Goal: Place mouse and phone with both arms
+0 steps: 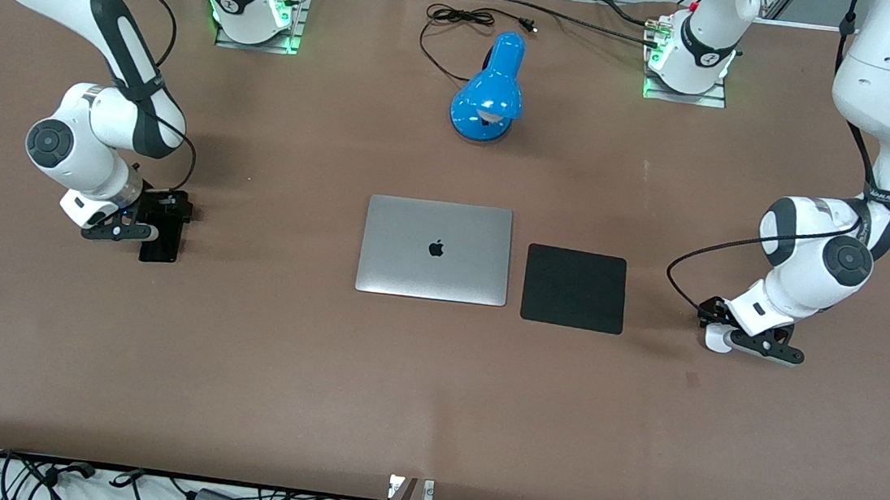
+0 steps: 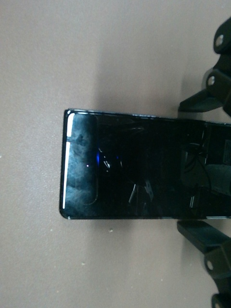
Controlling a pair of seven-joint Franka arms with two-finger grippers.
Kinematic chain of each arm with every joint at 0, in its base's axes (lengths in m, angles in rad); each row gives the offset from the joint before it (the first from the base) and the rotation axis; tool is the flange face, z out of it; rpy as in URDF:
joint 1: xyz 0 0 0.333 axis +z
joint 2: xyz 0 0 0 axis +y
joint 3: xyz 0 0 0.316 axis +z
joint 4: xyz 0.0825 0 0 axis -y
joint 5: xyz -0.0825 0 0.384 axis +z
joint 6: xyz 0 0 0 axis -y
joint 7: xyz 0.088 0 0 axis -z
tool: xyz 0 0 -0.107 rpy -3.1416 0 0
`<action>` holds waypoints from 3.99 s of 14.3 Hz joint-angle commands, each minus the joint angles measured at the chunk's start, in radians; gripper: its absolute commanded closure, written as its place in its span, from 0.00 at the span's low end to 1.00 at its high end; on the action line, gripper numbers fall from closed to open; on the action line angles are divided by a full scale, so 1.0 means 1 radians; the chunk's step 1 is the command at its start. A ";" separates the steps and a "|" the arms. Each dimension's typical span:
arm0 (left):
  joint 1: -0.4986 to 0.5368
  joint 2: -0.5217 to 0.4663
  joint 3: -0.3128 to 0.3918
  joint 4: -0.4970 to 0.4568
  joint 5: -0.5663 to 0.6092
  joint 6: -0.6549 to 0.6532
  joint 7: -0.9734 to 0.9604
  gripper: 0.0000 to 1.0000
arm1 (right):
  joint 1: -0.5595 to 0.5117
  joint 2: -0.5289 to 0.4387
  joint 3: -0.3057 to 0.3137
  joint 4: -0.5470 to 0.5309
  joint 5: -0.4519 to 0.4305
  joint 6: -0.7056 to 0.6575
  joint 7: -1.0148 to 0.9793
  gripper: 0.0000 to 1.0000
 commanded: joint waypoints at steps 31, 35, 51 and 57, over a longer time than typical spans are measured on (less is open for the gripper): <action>-0.262 0.041 -0.172 0.122 0.259 -0.165 -0.894 0.63 | 0.335 0.078 0.208 0.197 -0.010 -0.080 0.680 0.97; -0.291 0.045 -0.172 0.108 0.284 -0.151 -0.950 0.58 | 0.324 0.073 0.205 0.204 -0.010 -0.081 0.668 0.00; -0.155 -0.178 -0.179 0.530 0.223 -0.882 -0.569 0.00 | 0.035 -0.238 0.053 0.821 0.005 -1.070 0.410 0.00; -0.009 -0.195 -0.179 0.772 -0.035 -1.212 -0.265 0.00 | 0.042 -0.298 0.055 0.790 0.013 -1.141 0.231 0.00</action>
